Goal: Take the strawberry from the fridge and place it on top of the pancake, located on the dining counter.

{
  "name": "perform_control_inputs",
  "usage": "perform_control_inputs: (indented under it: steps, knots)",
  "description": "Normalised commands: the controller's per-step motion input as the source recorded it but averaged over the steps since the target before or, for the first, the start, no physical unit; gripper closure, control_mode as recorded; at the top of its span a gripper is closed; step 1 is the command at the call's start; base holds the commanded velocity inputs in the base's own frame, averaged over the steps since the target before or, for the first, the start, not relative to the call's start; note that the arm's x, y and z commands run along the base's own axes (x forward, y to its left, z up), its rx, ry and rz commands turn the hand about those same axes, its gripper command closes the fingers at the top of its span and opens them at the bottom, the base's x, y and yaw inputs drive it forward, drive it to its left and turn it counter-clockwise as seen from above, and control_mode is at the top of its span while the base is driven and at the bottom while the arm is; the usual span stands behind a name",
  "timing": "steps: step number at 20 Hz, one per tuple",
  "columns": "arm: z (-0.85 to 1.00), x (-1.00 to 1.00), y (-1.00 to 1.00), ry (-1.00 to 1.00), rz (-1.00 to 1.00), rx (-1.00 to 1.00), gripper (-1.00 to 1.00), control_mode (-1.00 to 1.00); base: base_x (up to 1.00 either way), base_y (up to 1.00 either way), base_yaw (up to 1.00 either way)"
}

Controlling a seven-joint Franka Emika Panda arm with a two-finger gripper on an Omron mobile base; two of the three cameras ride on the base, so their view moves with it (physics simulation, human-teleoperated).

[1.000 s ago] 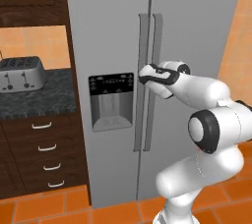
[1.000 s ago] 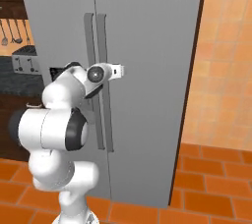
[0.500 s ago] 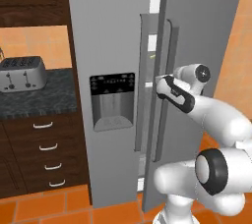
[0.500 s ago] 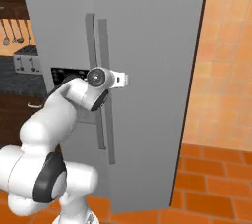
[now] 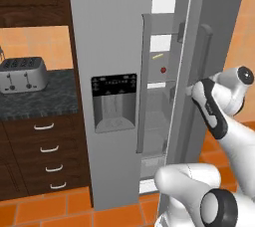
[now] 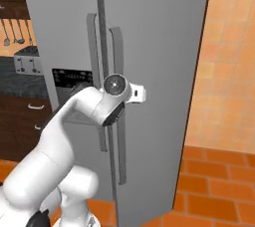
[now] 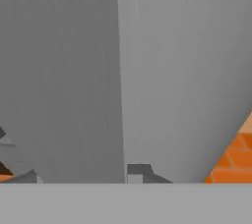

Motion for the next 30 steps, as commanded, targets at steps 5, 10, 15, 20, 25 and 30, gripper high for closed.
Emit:
perform_control_inputs:
  steps: [5, 10, 15, 20, 25, 30]
  knots:
    - [0.01, -0.82, -1.0, 0.01, 0.11, 0.04, 1.0, -1.0, 0.0, 0.0, 0.0]
    - [0.17, -0.25, -0.94, 0.02, 0.01, 0.06, 1.0, -1.0, 0.0, 0.0, 0.0]
    - [0.23, -0.27, -0.63, 0.0, -0.02, 0.02, -1.0, -1.0, 0.0, 0.0, 0.0]
    - [0.35, -0.5, -0.14, 0.02, -0.15, -0.06, -1.0, -1.0, 0.0, 0.0, 0.0]
    - [0.32, -0.71, 0.14, 0.04, -0.15, -0.19, -1.0, -1.0, 0.0, 0.0, 0.0]
    - [0.0, -0.37, 0.86, 0.07, -0.16, -0.47, -1.0, -1.0, 0.0, 0.0, 0.0]
